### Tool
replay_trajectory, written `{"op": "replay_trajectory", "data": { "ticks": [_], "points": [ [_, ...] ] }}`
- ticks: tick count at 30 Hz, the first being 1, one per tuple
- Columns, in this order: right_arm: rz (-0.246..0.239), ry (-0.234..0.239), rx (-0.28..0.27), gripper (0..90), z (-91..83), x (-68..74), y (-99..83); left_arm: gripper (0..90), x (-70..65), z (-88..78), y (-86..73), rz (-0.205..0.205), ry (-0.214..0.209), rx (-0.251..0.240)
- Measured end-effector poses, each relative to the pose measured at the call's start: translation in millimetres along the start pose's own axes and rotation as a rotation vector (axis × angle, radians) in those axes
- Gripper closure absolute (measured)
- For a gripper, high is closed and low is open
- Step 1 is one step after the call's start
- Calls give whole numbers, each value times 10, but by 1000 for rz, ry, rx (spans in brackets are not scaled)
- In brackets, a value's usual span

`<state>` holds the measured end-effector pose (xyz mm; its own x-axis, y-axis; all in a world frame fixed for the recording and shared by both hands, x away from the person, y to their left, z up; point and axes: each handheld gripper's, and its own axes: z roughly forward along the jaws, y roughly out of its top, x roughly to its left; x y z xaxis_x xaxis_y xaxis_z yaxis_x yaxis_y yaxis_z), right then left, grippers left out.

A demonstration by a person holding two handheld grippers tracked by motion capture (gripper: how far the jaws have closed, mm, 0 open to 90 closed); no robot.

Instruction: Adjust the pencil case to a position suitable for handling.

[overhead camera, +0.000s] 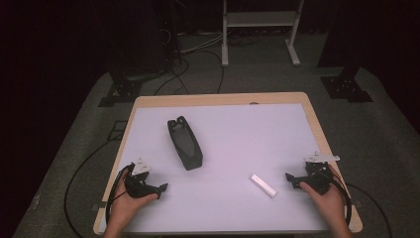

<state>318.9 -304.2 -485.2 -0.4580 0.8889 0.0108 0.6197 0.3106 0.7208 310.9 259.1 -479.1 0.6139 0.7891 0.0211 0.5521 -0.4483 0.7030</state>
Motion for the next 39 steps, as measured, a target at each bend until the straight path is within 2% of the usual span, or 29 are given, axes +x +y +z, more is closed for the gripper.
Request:
{"op": "replay_trajectory", "data": {
  "ticks": [5, 11, 14, 18, 20, 24, 34, 39],
  "points": [
    [1, 1, 1, 47, 0, -1, 1, 5, -4, -4, 7, -13, 7, -2],
    [0, 0, 0, 47, 0, 0, 0, 89, -2, -34, 18, -29, 33, -8],
    [0, 0, 0, 48, -1, 0, -1, 179, -5, -45, 34, -29, 28, -17],
    [0, 0, 0, 48, 0, 1, 0, 218, -12, -26, 66, -30, 23, -19],
    [0, 0, 0, 48, 0, 1, -1, 229, 2, -32, 99, -42, 19, -15],
    [-1, -1, -1, 48, 0, 1, -1, 281, 22, -43, 178, -72, 17, -47],
    [1, 0, 0, 48, 0, 1, -1, 292, -15, -52, 312, -74, 24, -49],
    [1, 0, 0, 48, 0, 1, -1, 297, -8, -98, 396, -86, 19, -75]
  ]
}}
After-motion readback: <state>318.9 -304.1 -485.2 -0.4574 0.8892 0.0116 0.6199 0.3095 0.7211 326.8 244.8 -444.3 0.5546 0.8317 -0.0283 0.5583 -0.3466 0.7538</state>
